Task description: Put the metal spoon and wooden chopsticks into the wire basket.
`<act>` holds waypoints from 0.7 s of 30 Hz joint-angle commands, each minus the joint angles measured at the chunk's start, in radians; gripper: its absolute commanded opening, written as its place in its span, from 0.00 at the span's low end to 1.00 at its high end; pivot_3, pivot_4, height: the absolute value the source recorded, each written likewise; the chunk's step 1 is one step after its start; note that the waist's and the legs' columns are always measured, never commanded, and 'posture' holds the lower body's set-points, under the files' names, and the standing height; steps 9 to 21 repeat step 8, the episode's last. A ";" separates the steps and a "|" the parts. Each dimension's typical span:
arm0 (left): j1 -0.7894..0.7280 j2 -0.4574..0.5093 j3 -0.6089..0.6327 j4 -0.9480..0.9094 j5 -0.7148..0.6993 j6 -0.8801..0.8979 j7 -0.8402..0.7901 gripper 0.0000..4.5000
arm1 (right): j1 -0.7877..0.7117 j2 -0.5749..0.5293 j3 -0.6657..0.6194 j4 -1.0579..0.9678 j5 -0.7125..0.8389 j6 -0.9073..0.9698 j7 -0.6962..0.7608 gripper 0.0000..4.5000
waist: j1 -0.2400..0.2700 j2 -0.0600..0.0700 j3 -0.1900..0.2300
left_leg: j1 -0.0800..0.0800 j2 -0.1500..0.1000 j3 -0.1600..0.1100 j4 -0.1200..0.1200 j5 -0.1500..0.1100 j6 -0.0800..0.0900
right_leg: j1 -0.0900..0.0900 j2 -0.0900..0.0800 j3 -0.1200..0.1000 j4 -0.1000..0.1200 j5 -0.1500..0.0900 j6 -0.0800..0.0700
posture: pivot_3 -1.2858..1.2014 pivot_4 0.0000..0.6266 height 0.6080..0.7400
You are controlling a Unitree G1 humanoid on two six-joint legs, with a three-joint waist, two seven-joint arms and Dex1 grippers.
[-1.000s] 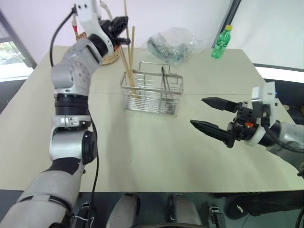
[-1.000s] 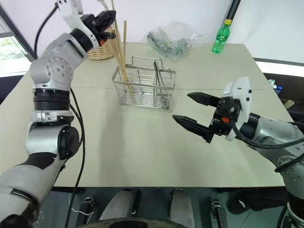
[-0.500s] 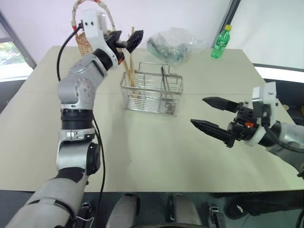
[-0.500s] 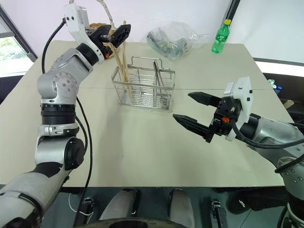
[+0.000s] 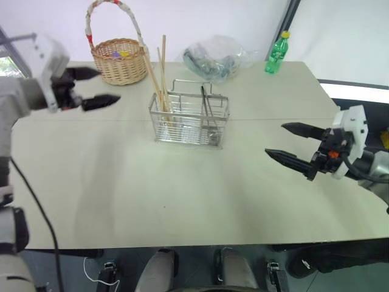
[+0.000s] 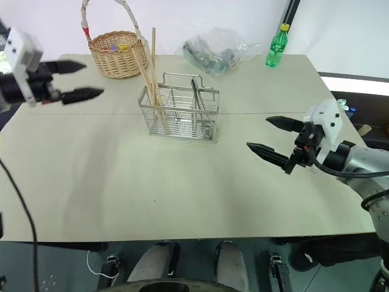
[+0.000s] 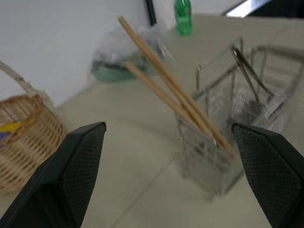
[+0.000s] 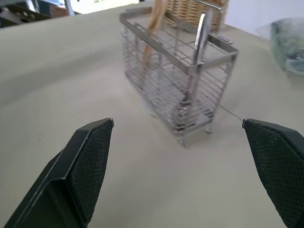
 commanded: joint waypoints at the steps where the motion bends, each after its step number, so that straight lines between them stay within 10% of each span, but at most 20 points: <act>1: 0.082 0.050 0.041 -0.069 0.005 -0.053 -0.068 0.99 | -0.053 0.008 0.035 0.043 -0.059 -0.050 0.023 1.00 | 0.000 0.000 0.000 | 0.000 0.000 0.000 0.000 0.000 0.000 | 0.000 0.000 0.000 -0.001 0.000 0.000 | 0.52 0.24 0.50; 21: 0.196 0.050 0.104 -0.187 -0.029 0.002 -0.019 0.99 | -0.114 0.048 0.092 0.061 -0.082 -0.062 0.053 1.00 | -0.002 0.000 0.000 | -0.005 0.001 -0.001 0.000 0.000 0.000 | -0.005 0.000 0.000 0.000 0.001 0.001 | 0.52 0.24 0.50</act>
